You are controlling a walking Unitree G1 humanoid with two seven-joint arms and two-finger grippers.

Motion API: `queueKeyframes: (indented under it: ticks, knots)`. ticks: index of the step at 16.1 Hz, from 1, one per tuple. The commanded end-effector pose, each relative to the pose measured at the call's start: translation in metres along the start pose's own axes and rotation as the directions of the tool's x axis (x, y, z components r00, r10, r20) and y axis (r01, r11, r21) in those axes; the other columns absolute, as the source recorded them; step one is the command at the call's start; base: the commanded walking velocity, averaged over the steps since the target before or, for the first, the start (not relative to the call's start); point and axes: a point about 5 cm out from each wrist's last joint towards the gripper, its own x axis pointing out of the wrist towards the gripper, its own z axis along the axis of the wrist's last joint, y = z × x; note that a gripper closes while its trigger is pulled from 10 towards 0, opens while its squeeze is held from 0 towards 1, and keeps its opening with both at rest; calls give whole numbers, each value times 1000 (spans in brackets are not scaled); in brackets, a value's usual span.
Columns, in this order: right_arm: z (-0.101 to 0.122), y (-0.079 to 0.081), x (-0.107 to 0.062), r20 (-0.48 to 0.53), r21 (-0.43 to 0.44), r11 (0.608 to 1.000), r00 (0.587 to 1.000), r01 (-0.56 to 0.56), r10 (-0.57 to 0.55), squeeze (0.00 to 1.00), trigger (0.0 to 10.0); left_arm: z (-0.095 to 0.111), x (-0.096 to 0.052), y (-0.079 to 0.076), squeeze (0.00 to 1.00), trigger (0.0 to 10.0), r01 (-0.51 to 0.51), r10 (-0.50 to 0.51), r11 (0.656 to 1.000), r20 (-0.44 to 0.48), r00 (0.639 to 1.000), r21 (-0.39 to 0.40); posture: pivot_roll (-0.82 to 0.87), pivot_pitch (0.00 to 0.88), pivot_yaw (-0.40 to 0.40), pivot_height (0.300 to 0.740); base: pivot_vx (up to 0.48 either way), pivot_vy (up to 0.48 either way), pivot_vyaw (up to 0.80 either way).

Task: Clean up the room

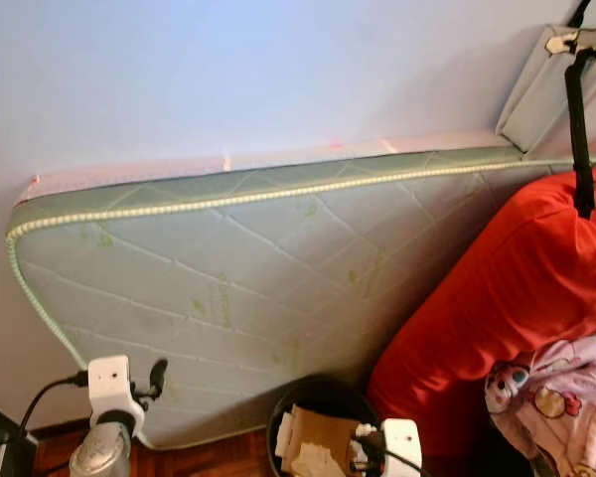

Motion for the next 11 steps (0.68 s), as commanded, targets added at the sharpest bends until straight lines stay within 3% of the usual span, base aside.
queueKeyframes:
  ticks: [1,5,8,9,10,11]
  knots:
    - [1,-4,-2,29,19,1000,999,14,-15,0,10000,-4,-8,-5,0,10000,24,-25,1000,15,1000,3,74,0,-98,711,0,0,0]
    - [1,-8,-5,64,13,999,997,37,-38,0,10000,1,-31,-5,0,10000,31,-31,1000,92,995,2,76,0,-106,711,0,0,0]
    - [-1,-10,-7,82,33,998,995,58,-61,0,10000,8,-36,-3,0,10000,29,-29,1000,116,993,1,76,0,-106,711,0,0,0]
    - [51,8,9,286,-19,1000,958,1,5,0,10000,10,-36,-3,0,10000,28,-28,1000,121,992,2,74,0,-106,711,0,0,0]
    - [84,20,15,402,-56,998,914,-30,50,0,10000,14,-36,-3,0,10000,33,-33,999,126,991,1,78,0,-107,711,0,0,0]
    - [86,21,15,409,-43,998,911,-36,50,0,10000,17,-34,-4,0,10000,41,-41,999,129,991,2,80,0,-108,711,0,0,0]
